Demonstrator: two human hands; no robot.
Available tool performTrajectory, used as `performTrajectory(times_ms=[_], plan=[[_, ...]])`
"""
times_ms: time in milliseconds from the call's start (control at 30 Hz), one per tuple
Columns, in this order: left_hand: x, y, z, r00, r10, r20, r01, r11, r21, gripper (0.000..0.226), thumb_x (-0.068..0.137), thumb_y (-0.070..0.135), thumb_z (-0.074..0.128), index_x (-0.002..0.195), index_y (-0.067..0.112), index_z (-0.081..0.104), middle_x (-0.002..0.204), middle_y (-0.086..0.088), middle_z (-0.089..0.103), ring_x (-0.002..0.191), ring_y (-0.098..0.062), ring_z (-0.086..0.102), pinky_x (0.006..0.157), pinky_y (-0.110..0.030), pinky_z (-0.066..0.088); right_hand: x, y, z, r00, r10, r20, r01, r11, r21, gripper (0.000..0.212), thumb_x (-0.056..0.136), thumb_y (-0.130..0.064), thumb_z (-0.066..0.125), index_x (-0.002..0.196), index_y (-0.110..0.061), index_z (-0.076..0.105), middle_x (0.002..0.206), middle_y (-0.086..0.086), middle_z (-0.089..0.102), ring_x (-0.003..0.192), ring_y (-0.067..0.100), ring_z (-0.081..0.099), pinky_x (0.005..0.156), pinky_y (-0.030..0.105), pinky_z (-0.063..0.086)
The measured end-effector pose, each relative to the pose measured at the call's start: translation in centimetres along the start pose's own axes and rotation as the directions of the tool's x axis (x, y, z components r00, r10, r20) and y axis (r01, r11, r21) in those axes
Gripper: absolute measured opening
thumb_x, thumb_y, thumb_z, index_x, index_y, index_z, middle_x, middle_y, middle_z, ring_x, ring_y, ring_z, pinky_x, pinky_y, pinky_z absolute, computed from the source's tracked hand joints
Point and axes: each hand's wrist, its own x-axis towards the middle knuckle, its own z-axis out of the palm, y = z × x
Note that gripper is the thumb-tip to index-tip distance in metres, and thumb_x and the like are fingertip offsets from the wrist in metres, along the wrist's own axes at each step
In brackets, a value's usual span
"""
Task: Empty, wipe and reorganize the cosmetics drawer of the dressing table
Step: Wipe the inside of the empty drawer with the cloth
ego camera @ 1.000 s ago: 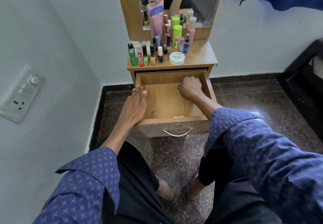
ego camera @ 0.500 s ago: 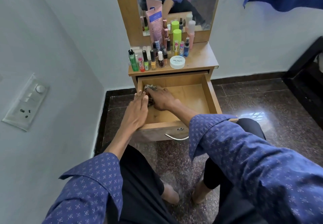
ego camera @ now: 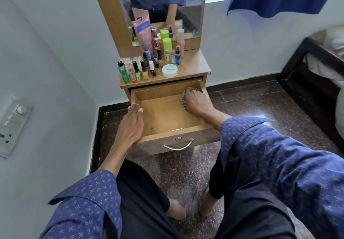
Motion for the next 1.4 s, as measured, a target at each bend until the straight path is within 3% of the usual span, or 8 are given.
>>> performTrajectory(times_ms=[200, 467, 633, 767, 933, 1100, 1267, 1400], plan=[[0.0, 0.2, -0.1, 1.0, -0.009, -0.003, 0.009, 1.0, 0.007, 0.059, 0.114, 0.047, 0.021, 0.164, 0.017, 0.032, 0.172, -0.003, 0.025, 0.159, -0.025, 0.021, 0.127, -0.048, 0.017, -0.6, -0.3, -0.2, 0.991, -0.043, 0.127, 0.037, 0.998, 0.05, 0.06, 0.093, -0.008, 0.061, 0.148, -0.001, 0.038, 0.131, 0.021, 0.062, 0.121, 0.038, 0.061, 0.093, 0.043, 0.055], [0.7, -0.5, 0.7, 1.0, 0.013, -0.009, -0.012, 1.0, 0.017, 0.064, 0.113, 0.05, 0.019, 0.165, 0.014, 0.029, 0.171, -0.009, 0.025, 0.157, -0.031, 0.027, 0.127, -0.054, 0.023, -2.3, -0.3, -2.0, 0.872, -0.188, 0.452, 0.223, 0.974, -0.024, 0.044, 0.092, -0.001, 0.06, 0.135, -0.014, 0.061, 0.144, 0.015, 0.041, 0.136, 0.036, 0.04, 0.114, 0.051, 0.042], [0.8, -0.5, 0.8, 1.0, 0.022, -0.003, -0.022, 0.999, 0.045, 0.065, 0.113, 0.051, 0.02, 0.165, 0.013, 0.028, 0.172, -0.007, 0.021, 0.158, -0.029, 0.023, 0.127, -0.052, 0.019, -2.5, -2.8, -0.9, 0.914, -0.291, 0.283, 0.263, 0.956, 0.133, 0.021, 0.096, -0.006, 0.06, 0.11, -0.01, 0.075, 0.129, 0.013, 0.062, 0.115, 0.032, 0.063, 0.099, 0.046, 0.055], [0.9, -0.3, 0.7, 1.0, 0.006, 0.018, -0.007, 0.998, 0.06, 0.063, 0.113, 0.049, 0.022, 0.165, 0.014, 0.027, 0.173, -0.006, 0.018, 0.159, -0.029, 0.021, 0.128, -0.05, 0.017, -1.2, -6.0, -0.6, 0.922, -0.372, 0.11, 0.345, 0.916, 0.208, 0.03, 0.089, -0.003, 0.07, 0.115, -0.016, 0.076, 0.124, 0.01, 0.071, 0.108, 0.029, 0.07, 0.09, 0.042, 0.059], [0.5, 0.0, 0.3, 1.0, 0.0, 0.017, -0.001, 0.999, 0.051, 0.058, 0.114, 0.039, 0.026, 0.166, 0.013, 0.025, 0.174, -0.006, 0.016, 0.16, -0.025, 0.017, 0.128, -0.04, 0.012, 1.3, -10.0, 0.7, 0.95, -0.311, 0.018, 0.298, 0.925, 0.236, 0.028, 0.092, -0.013, 0.071, 0.119, -0.018, 0.076, 0.118, 0.012, 0.074, 0.108, 0.031, 0.07, 0.091, 0.041, 0.06], [0.3, 0.3, 0.1, 0.999, -0.016, 0.037, 0.014, 0.998, 0.062, 0.056, 0.113, 0.03, 0.028, 0.166, 0.013, 0.024, 0.174, -0.006, 0.014, 0.161, -0.024, 0.015, 0.128, -0.037, 0.012, -0.3, -13.0, 1.9, 0.861, -0.498, 0.103, 0.481, 0.864, 0.149, 0.037, 0.098, -0.01, 0.057, 0.133, 0.001, 0.063, 0.145, 0.018, 0.053, 0.137, 0.036, 0.045, 0.113, 0.044, 0.043], [0.2, 0.4, 0.0, 0.999, -0.008, 0.034, 0.006, 0.997, 0.071, 0.055, 0.112, 0.028, 0.027, 0.165, 0.011, 0.027, 0.174, -0.007, 0.016, 0.16, -0.026, 0.018, 0.128, -0.04, 0.015, -1.1, -12.7, 1.6, 0.788, -0.551, 0.275, 0.507, 0.834, 0.218, 0.036, 0.09, -0.016, 0.066, 0.124, -0.002, 0.065, 0.127, 0.018, 0.061, 0.119, 0.034, 0.052, 0.107, 0.045, 0.045], [-0.1, 0.5, 0.1, 0.999, 0.006, 0.035, -0.008, 0.998, 0.061, 0.056, 0.113, 0.029, 0.026, 0.165, 0.01, 0.024, 0.174, -0.007, 0.015, 0.161, -0.023, 0.012, 0.129, -0.041, 0.012, -3.3, -12.5, 0.7, 0.673, -0.603, 0.428, 0.588, 0.787, 0.185, 0.033, 0.097, -0.002, 0.052, 0.128, 0.007, 0.056, 0.13, 0.022, 0.059, 0.118, 0.037, 0.053, 0.102, 0.033, 0.035]])
